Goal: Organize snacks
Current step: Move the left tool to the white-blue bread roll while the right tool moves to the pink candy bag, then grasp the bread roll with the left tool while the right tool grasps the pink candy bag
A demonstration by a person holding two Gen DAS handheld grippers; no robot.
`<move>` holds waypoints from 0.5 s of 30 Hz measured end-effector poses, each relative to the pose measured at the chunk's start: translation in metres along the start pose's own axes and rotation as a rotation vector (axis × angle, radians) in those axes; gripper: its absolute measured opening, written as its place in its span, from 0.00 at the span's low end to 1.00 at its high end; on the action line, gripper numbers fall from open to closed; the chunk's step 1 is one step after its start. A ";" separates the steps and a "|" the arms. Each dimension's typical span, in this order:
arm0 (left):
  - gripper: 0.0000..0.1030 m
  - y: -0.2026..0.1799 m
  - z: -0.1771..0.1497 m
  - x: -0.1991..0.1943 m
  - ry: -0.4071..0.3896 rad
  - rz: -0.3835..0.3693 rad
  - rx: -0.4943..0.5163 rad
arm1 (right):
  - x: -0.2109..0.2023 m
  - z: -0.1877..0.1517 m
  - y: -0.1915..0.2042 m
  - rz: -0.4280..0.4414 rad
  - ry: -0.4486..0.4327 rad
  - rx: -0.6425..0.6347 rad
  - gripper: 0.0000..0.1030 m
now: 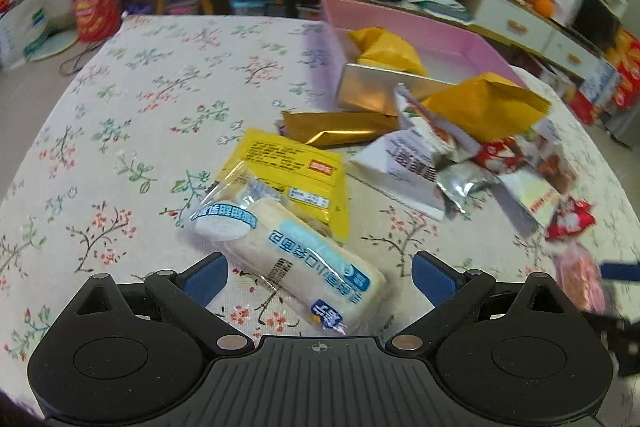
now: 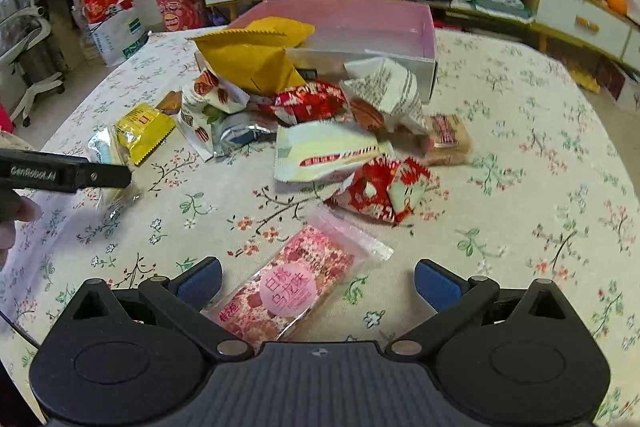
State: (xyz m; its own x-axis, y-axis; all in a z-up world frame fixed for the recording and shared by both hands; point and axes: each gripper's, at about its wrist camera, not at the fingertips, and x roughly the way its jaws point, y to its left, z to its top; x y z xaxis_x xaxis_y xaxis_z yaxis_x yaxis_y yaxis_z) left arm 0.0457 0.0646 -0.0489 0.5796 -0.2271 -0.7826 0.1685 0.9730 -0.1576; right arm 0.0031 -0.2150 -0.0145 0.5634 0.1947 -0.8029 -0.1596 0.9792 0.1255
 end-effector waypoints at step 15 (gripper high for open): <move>0.69 0.016 -0.007 -0.015 0.068 0.040 0.073 | 0.002 -0.003 0.001 -0.050 0.041 -0.056 0.53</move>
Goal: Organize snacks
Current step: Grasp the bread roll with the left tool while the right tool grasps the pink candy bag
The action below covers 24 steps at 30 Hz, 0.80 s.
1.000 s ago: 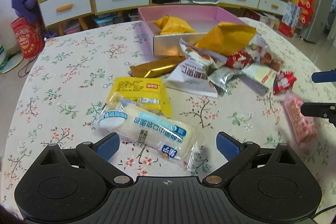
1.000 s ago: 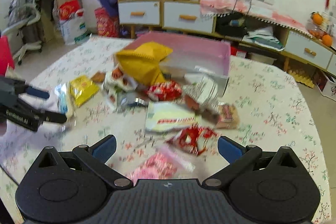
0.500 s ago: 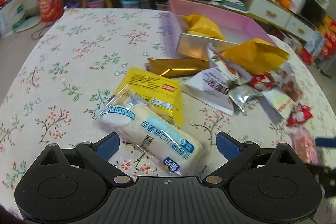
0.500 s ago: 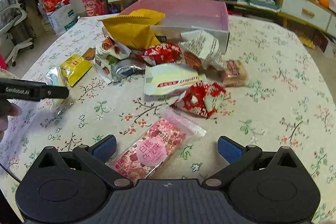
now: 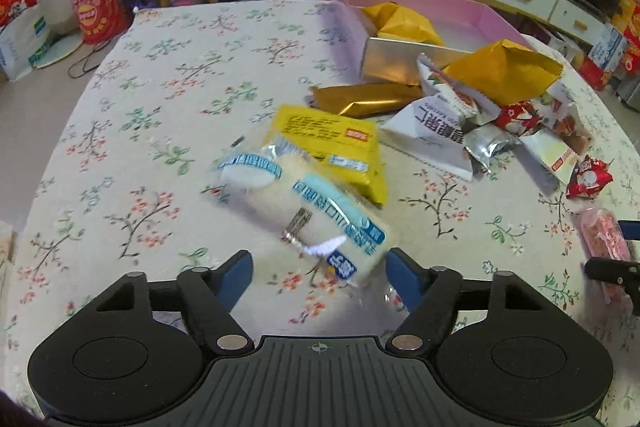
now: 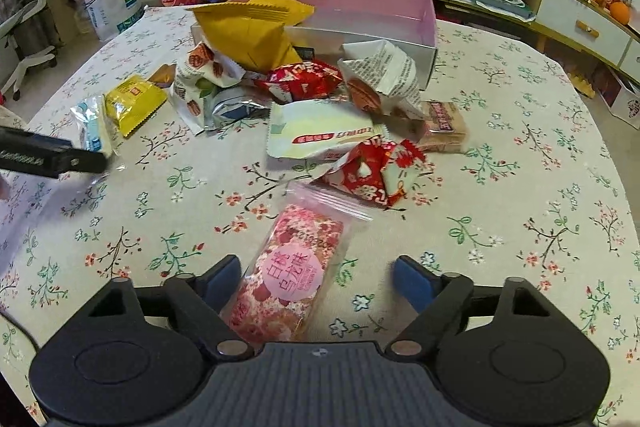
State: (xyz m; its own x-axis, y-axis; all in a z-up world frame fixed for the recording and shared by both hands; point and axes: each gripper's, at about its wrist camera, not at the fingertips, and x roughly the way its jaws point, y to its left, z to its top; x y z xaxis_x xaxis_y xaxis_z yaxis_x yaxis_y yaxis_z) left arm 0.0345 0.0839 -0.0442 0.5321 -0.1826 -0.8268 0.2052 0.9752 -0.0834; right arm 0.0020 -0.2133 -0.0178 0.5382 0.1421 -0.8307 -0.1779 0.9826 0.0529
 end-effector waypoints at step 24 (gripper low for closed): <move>0.47 0.008 0.014 0.007 -0.024 0.054 -0.235 | -0.002 0.012 0.013 0.025 0.020 -0.035 0.06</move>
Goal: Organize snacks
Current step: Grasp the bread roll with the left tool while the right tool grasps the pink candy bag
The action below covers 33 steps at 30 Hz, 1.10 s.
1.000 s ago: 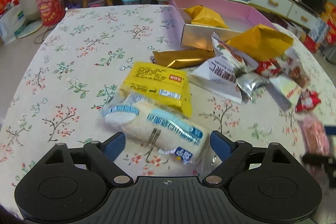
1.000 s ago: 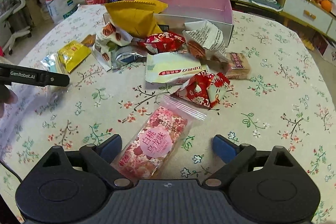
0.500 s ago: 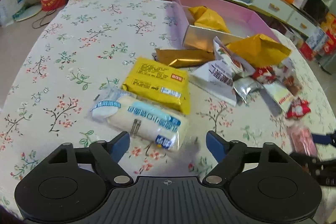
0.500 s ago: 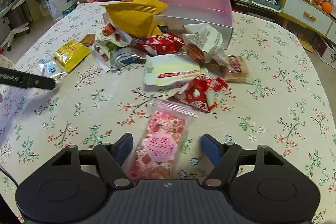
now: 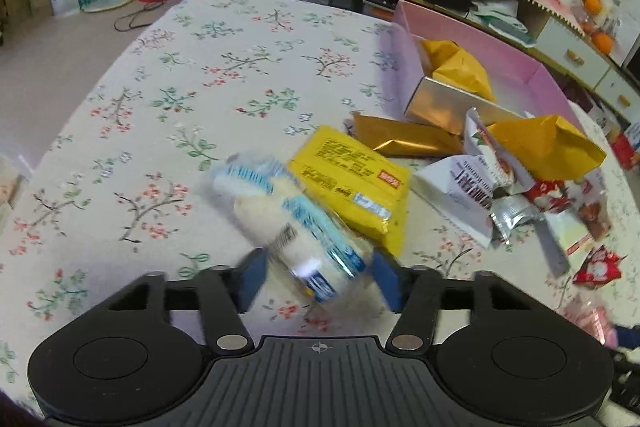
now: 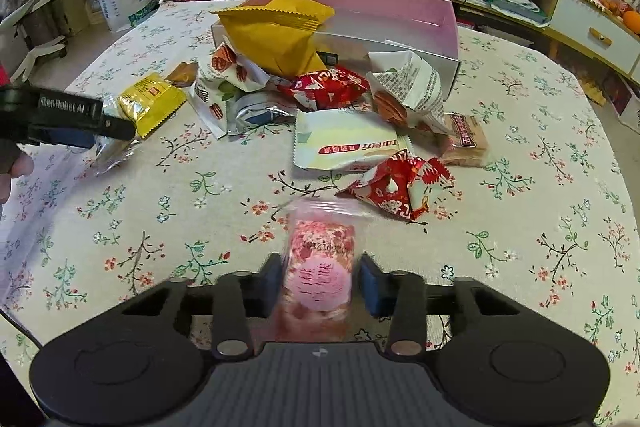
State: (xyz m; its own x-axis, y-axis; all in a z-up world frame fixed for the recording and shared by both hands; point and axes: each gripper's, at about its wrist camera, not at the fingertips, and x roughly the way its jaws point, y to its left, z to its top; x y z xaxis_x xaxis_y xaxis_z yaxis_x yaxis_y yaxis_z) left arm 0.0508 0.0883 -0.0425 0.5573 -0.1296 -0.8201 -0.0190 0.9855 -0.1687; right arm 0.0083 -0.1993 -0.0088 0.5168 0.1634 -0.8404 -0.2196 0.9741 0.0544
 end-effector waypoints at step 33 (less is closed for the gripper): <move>0.08 0.001 -0.004 -0.036 -0.009 -0.178 0.125 | -0.012 0.024 0.000 -0.005 -0.017 0.035 0.04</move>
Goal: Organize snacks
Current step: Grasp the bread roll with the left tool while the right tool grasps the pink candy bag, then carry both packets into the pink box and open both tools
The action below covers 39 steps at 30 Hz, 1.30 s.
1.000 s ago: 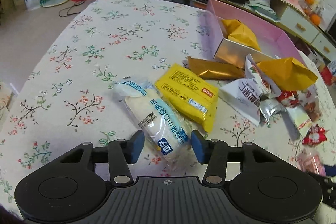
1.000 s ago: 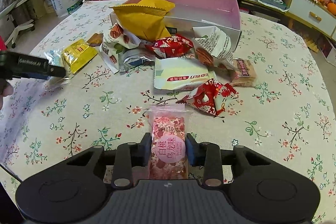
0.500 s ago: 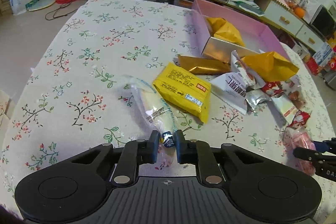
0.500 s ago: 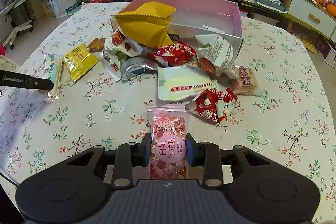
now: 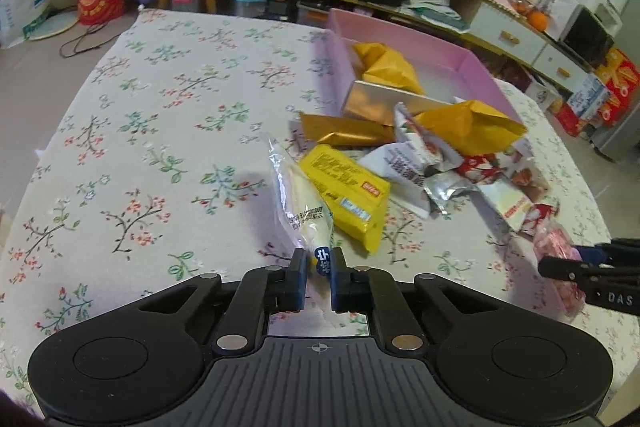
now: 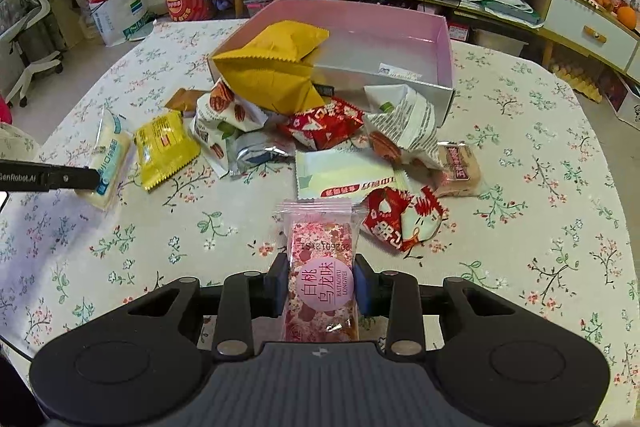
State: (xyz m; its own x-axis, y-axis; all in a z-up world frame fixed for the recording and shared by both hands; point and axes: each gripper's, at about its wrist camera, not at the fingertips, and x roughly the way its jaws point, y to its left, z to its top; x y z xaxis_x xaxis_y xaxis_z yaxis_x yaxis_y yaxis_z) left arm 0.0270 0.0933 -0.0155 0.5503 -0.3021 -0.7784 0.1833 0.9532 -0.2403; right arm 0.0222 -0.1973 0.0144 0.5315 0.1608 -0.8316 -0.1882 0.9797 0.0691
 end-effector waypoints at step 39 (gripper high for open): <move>0.07 -0.057 0.093 -0.005 -0.155 -0.166 -0.025 | 0.000 0.095 -0.057 0.022 -0.168 0.247 0.04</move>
State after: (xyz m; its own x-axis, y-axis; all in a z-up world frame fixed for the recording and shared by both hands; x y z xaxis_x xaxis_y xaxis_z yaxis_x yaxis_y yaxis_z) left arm 0.0895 0.0394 0.0566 0.6334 -0.4511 -0.6287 0.2623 0.8896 -0.3739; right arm 0.1109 -0.2420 0.0631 0.6630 0.1795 -0.7268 -0.0055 0.9720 0.2351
